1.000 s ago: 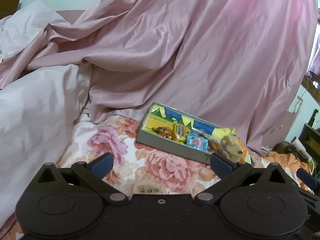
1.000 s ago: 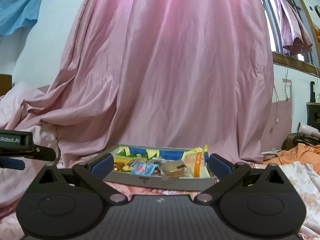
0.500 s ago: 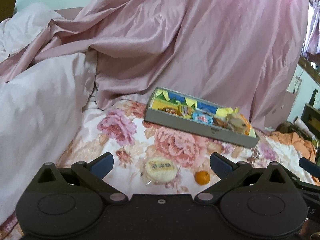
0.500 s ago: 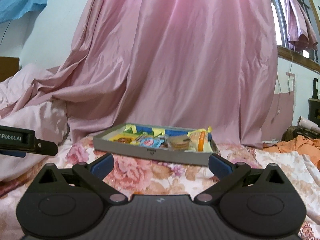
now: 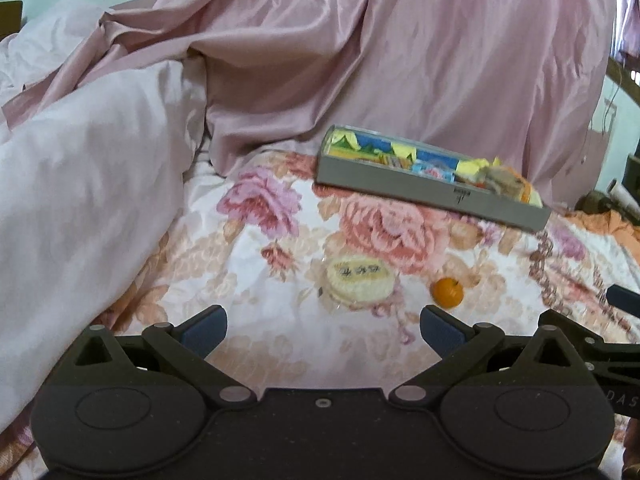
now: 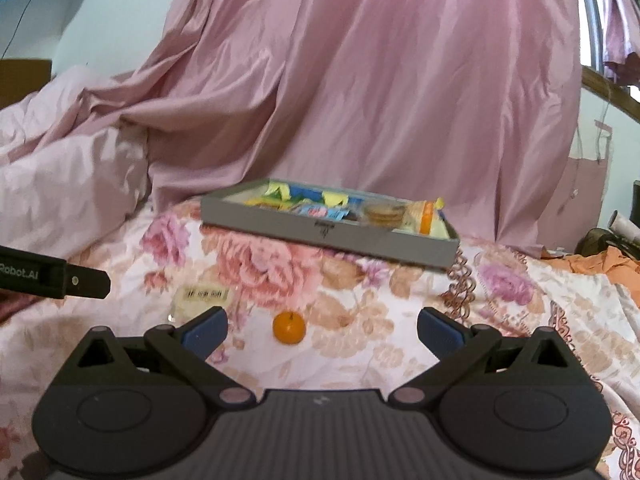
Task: Organize snacks
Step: 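Withdraw both tools from the tray toward the rice cake and mandarin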
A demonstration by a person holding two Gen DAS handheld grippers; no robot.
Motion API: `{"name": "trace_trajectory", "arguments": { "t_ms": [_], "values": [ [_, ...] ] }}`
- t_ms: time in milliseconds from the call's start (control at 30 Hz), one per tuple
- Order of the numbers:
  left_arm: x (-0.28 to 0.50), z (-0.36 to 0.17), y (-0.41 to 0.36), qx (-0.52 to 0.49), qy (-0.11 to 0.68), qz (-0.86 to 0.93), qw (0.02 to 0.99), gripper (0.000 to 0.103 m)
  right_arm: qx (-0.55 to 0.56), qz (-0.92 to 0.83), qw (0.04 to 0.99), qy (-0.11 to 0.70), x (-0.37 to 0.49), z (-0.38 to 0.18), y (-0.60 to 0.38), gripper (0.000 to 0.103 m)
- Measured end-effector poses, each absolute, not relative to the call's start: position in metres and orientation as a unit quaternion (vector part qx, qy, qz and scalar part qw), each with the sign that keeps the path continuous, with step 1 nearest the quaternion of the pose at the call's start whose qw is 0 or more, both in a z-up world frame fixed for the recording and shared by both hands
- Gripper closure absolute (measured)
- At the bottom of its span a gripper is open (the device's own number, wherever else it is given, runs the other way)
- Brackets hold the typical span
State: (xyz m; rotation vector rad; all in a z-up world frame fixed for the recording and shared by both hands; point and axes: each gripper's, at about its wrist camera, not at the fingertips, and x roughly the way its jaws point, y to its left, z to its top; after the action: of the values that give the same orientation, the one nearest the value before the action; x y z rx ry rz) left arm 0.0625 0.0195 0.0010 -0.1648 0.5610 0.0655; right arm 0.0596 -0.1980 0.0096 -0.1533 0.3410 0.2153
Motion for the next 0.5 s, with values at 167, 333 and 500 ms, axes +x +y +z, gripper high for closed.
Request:
{"name": "trace_trajectory", "arguments": {
  "t_ms": [167, 333, 500],
  "values": [
    [0.067, -0.011, 0.018, -0.065, 0.293, 0.025, 0.954, 0.001, -0.082, 0.112, 0.971, 0.197, 0.064, -0.003, -0.192, 0.0],
    [0.079, -0.023, 0.016, -0.05, 0.31, 0.014, 0.949, 0.001, -0.085, 0.113, 0.966, 0.217, 0.07, -0.015, -0.19, 0.0],
    [0.092, -0.034, 0.015, -0.045, 0.318, 0.003, 0.947, 0.001, -0.085, 0.112, 0.962, 0.235, 0.077, -0.026, -0.19, 0.0]
  ]
}}
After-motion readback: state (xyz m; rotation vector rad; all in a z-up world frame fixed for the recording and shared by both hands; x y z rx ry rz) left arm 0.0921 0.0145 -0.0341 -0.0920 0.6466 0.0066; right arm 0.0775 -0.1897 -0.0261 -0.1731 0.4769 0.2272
